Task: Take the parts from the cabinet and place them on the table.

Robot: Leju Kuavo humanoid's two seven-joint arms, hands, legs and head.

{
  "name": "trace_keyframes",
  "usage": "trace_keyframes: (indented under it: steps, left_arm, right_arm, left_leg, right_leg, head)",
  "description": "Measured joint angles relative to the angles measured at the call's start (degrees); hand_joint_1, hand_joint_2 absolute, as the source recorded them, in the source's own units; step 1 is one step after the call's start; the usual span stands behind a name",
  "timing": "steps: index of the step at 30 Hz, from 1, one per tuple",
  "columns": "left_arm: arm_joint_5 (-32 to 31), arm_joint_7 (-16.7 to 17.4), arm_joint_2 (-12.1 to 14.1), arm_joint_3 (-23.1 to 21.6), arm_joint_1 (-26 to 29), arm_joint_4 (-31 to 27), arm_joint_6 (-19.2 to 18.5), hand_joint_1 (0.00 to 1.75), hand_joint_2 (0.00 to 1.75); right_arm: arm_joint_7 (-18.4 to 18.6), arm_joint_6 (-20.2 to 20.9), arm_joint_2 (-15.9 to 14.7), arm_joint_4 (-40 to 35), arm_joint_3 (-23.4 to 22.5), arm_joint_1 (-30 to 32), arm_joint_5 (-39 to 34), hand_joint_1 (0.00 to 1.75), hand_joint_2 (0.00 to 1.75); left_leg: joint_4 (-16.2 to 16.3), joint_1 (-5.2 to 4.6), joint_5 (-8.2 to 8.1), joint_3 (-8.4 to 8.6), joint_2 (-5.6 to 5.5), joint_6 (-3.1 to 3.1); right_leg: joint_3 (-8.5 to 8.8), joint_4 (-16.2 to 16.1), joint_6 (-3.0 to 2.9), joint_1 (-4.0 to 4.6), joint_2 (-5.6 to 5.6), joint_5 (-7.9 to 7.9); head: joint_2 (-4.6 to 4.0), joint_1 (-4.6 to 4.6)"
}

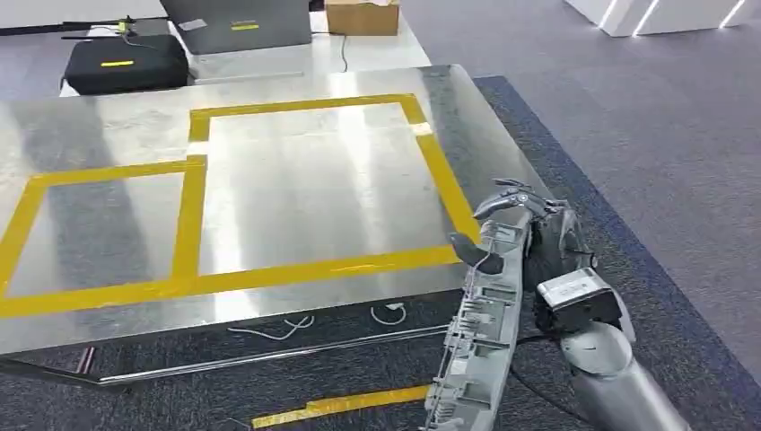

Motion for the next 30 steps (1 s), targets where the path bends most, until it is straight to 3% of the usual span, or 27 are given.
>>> trace_keyframes:
  steps: [3, 4, 5, 6, 8, 9, 10, 13, 14, 15, 16, 18, 19, 20, 21, 22, 23, 24, 27, 30]
  left_arm:
    - [0.0, 0.0, 0.0, 0.0, -0.1, 0.0, 0.0, 0.00, 1.75]
    - [0.0, 0.0, 0.0, 0.0, -0.2, 0.0, 0.0, 0.00, 1.75]
    - [0.0, 0.0, 0.0, 0.0, -0.3, 0.0, 0.0, 0.00, 1.75]
    - [0.0, 0.1, 0.0, 0.0, -0.3, 0.0, 0.0, 0.00, 1.75]
    - [0.0, 0.1, 0.0, -0.1, -0.3, 0.0, 0.0, 0.00, 1.75]
    - [0.0, 0.1, 0.1, 0.0, -0.3, 0.0, 0.0, 0.00, 1.75]
    - [0.0, 0.1, 0.0, -0.1, -0.4, 0.0, 0.0, 0.00, 1.75]
    - [0.0, 0.1, 0.0, -0.1, -0.4, 0.0, 0.1, 0.00, 1.75]
    - [0.1, 0.1, 0.0, -0.1, -0.3, 0.0, 0.0, 0.00, 1.75]
    - [0.2, 0.2, 0.0, -0.1, -0.2, 0.0, 0.0, 0.00, 1.75]
    - [0.2, 0.2, 0.0, -0.1, -0.2, 0.0, -0.1, 0.00, 1.75]
    - [0.2, 0.2, 0.0, -0.1, -0.3, 0.0, -0.2, 0.00, 1.75]
    - [0.2, 0.2, 0.1, -0.1, -0.3, 0.0, -0.2, 0.00, 1.75]
    - [0.2, 0.2, 0.1, -0.1, -0.3, 0.0, -0.2, 0.00, 1.75]
    - [0.2, 0.2, 0.0, -0.1, -0.3, 0.0, -0.2, 0.00, 1.75]
    - [0.3, 0.3, 0.0, -0.1, 0.0, 0.0, -0.2, 0.00, 1.75]
    - [0.3, 0.2, -0.2, -0.1, 0.1, 0.0, -0.2, 0.00, 1.75]
    - [0.3, 0.2, -0.2, -0.1, 0.1, 0.0, -0.3, 0.00, 1.75]
    - [0.6, 0.3, -0.5, -0.1, 0.0, 0.0, -0.3, 0.00, 1.75]
    - [0.5, 0.3, -0.7, -0.1, 0.0, 0.0, -0.2, 0.00, 1.75]
  right_arm:
    - [0.0, 0.0, 0.0, 0.0, 0.0, -0.1, 0.0, 1.75, 1.75]
    - [-0.2, 0.0, 0.0, 0.0, 0.0, -0.1, 0.0, 1.75, 1.75]
    - [-0.4, -0.1, 0.0, -0.1, 0.0, -0.3, 0.0, 1.75, 1.75]
    - [-0.8, -0.4, 0.0, -0.4, 0.1, -0.2, 0.0, 1.75, 1.75]
    - [-1.4, -1.2, 0.0, -1.1, 0.0, -0.2, 0.0, 1.75, 1.75]
    - [-1.7, -1.3, 0.0, -1.5, 0.0, -0.3, -0.1, 1.75, 1.75]
    - [-1.9, -1.6, 0.0, -1.9, 0.0, -0.4, -0.2, 1.75, 1.75]
    - [-2.6, -1.8, 0.0, -2.6, 0.0, -1.1, -0.7, 1.75, 1.75]
    - [-2.9, -1.8, 0.0, -2.9, 0.0, -1.6, -1.4, 1.75, 1.75]
    - [-2.6, -1.7, 0.0, -3.2, 0.1, -2.5, -1.8, 1.75, 1.75]
    - [-1.8, -1.4, 0.1, -3.8, 0.2, -3.8, -2.2, 1.75, 1.75]
    - [-0.9, -1.1, 0.2, -4.6, 0.7, -6.5, -2.3, 1.75, 1.75]
    - [-0.7, -1.1, 0.3, -4.9, 0.9, -7.3, -2.3, 1.75, 1.75]
    - [-0.5, -1.0, 0.3, -5.1, 1.0, -8.1, -2.4, 1.75, 1.75]
    - [-0.4, -1.0, 0.3, -5.4, 1.2, -8.6, -2.4, 1.75, 1.75]
    - [-0.1, -1.0, 0.3, -5.8, 1.5, -8.9, -2.4, 1.75, 1.75]
    - [-0.2, -1.1, 0.3, -6.4, 1.7, -9.3, -2.5, 1.75, 1.75]
    - [-0.3, -1.2, 0.3, -6.9, 1.7, -9.9, -2.7, 1.75, 1.75]
    - [-0.8, -1.3, 0.3, -8.8, 1.9, -11.3, -3.6, 1.75, 1.75]
    - [-1.0, -1.3, 0.3, -10.7, 2.1, -12.0, -4.3, 1.75, 1.75]
  left_leg:
    - [0.0, 0.02, -2.04, 2.74, -0.14, -0.44]
    - [0.0, -0.11, -2.41, 3.10, -0.17, -0.80]
    - [0.1, -0.12, -2.71, 2.88, -0.19, -1.13]
    - [-0.1, -0.12, -3.01, 3.02, -0.09, -1.47]
    - [-0.1, -0.19, -3.28, 3.88, -0.08, -1.91]
    - [1.3, -0.13, -3.29, 3.43, 0.00, -2.22]
    - [3.9, -0.06, -3.77, 2.14, 0.11, -2.62]
    - [16.0, 0.47, -9.07, -5.49, 0.21, -3.55]
    - [17.5, 0.49, -9.17, -7.13, 0.22, -3.61]
    - [16.6, 0.49, -7.57, -7.49, 0.23, -3.58]
    - [13.4, 0.48, -4.35, -6.91, 0.23, -3.37]
    - [4.0, 0.22, 3.31, -4.38, 0.26, -2.45]
    - [3.0, 0.00, 3.13, -3.94, 0.41, -2.04]
    - [3.1, -0.55, 0.56, -4.42, 0.46, -1.65]
    - [1.3, -0.68, 2.29, -3.72, 0.44, -0.95]
    - [1.6, -0.67, 2.70, -3.72, 0.31, -1.07]
    - [1.0, -0.33, 3.06, -3.55, 0.32, -1.89]
    - [0.9, -0.41, 3.03, -3.57, 0.17, -2.05]
    - [0.9, -0.43, 2.77, -3.58, 0.06, -1.81]
    - [0.9, -0.44, 2.58, -3.60, 0.07, -1.53]
  right_leg:
    - [3.84, -13.7, -0.29, -0.01, -0.02, 10.30]
    - [3.93, -13.6, -0.53, 0.30, 0.02, 8.62]
    - [4.83, -14.9, -1.26, 0.50, -0.02, 7.95]
    - [4.84, -14.8, -1.91, 0.51, 0.05, 8.90]
    - [5.81, -15.1, -2.71, 0.17, 0.13, 8.40]
    - [6.55, -15.5, -3.06, 0.06, 0.07, 8.15]
    - [7.12, -15.6, -3.45, 0.01, -0.02, 7.80]
    - [8.29, -15.5, -3.68, 0.05, -0.03, 6.82]
    - [8.75, -15.5, -3.65, 0.05, 0.05, 6.43]
    - [9.29, -15.5, -3.64, 0.06, 0.15, 6.02]
    - [9.97, -15.5, -3.57, 0.08, 0.26, 5.56]
    - [11.30, -15.5, -3.37, 0.22, 0.30, 4.68]
    - [11.30, -15.8, -3.19, 0.07, 0.21, 4.36]
    - [11.62, -15.9, -2.76, 0.11, 0.25, 4.22]
    - [11.52, -15.7, -2.11, 0.16, 0.15, 3.80]
    - [11.82, -15.9, -1.77, 0.28, 0.02, 3.52]
    - [11.90, -15.4, -2.48, 0.47, -0.01, 3.30]
    - [11.77, -15.5, -2.72, 0.39, -0.03, 3.74]
    - [12.22, -16.4, -2.60, 0.38, -0.08, 3.67]
    - [12.62, -17.1, -2.12, 0.37, -0.07, 3.39]
  head:
    - [0.00, 0.09]
    - [0.00, -0.11]
    - [0.00, 0.11]
    - [0.00, -0.13]
    - [0.00, -0.02]
    - [0.00, 0.00]
    - [0.00, -0.18]
    - [0.00, -0.04]
    - [0.00, -0.13]
    - [0.00, -0.09]
    - [0.00, -0.11]
    - [0.00, -0.11]
    - [0.00, 0.09]
    - [0.00, 0.00]
    - [0.00, -0.20]
    - [0.00, -0.13]
    - [0.00, 0.09]
    - [0.00, 0.20]
    - [0.00, 0.15]
    - [0.00, 0.18]
